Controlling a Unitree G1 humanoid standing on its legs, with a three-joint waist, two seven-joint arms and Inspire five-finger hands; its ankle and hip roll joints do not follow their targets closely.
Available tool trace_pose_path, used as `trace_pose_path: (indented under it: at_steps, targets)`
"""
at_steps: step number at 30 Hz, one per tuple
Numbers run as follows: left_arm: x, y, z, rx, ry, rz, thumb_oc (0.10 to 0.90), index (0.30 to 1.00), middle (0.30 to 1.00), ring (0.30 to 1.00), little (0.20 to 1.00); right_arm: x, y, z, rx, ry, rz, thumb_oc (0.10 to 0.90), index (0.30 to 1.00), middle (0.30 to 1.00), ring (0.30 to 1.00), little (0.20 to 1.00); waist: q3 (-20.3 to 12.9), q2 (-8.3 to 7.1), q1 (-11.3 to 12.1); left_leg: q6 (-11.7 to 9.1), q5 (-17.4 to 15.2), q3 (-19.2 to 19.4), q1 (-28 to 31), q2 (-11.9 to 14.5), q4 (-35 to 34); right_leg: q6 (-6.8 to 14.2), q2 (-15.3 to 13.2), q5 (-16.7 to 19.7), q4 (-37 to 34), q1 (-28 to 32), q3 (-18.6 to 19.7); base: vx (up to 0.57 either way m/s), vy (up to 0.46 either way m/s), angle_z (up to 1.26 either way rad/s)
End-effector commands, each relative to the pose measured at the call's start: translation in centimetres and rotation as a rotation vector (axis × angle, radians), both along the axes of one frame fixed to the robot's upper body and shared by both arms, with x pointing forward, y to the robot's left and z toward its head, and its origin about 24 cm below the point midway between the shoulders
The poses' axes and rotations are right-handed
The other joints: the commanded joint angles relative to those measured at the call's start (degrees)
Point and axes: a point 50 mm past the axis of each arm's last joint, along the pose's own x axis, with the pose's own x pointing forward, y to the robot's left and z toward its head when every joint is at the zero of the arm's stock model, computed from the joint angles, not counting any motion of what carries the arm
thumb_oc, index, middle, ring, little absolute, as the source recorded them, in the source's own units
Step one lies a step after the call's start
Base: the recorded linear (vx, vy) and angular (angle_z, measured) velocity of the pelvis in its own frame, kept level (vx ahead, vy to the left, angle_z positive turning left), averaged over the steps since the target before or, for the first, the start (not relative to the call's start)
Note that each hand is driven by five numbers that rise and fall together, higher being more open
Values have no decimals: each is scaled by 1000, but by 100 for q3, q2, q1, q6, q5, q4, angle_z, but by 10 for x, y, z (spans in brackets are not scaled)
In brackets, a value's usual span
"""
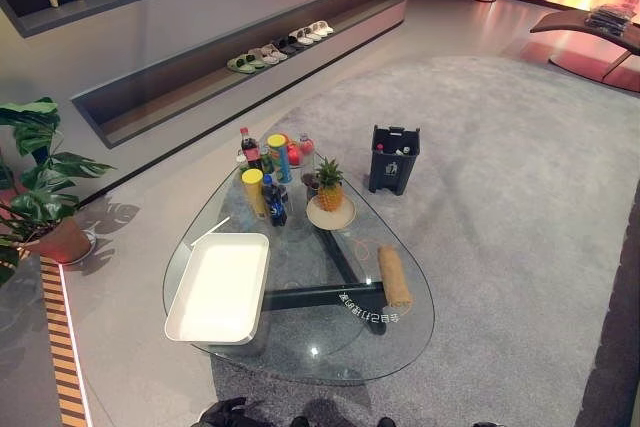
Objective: Wipe the table with a cloth and put it in the basket.
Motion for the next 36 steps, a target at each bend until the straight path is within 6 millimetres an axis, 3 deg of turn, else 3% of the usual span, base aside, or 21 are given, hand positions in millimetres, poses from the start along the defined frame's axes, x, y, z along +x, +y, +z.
trace_pose_path:
  at_steps: [1,36]
  targets:
    - [26,-1,5,5,-46,-31,800,900,900,900,900,16,-13,8,-71,-7,47,800,900,900,900,900,95,-19,22,-162,-285,-35,-58,3,-3,99,-1,-206,158,-59,-334,0,0,0]
    - [26,0,6,6,-58,-13,800,900,900,900,900,17,-15,9,-76,-7,44,800,900,900,900,900,108,5,33,-165,-278,-58,-53,3,-3,96,6,-226,182,-53,-328,0,0,0]
